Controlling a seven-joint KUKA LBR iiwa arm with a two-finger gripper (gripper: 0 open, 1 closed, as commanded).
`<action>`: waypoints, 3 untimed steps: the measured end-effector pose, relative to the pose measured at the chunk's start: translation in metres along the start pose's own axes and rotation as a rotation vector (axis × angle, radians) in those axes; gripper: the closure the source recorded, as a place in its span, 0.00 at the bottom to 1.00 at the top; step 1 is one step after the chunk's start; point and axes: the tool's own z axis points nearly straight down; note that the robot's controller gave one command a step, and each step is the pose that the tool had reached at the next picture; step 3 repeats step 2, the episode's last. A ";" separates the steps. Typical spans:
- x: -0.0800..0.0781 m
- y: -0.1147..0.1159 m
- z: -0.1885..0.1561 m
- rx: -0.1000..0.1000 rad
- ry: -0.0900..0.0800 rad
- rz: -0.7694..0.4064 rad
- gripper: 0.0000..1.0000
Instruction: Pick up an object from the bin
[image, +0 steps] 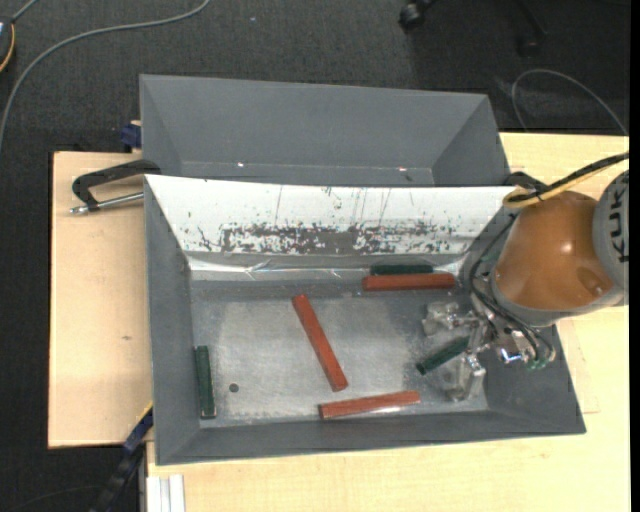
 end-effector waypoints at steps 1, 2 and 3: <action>0.000 0.000 0.000 0.000 0.000 -0.001 1.00; -0.037 0.010 -0.144 0.003 -0.007 -0.467 1.00; -0.037 0.010 -0.144 0.003 -0.007 -0.467 1.00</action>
Offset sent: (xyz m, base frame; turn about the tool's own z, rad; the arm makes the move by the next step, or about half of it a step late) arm 0.0000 0.0000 0.0000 0.0000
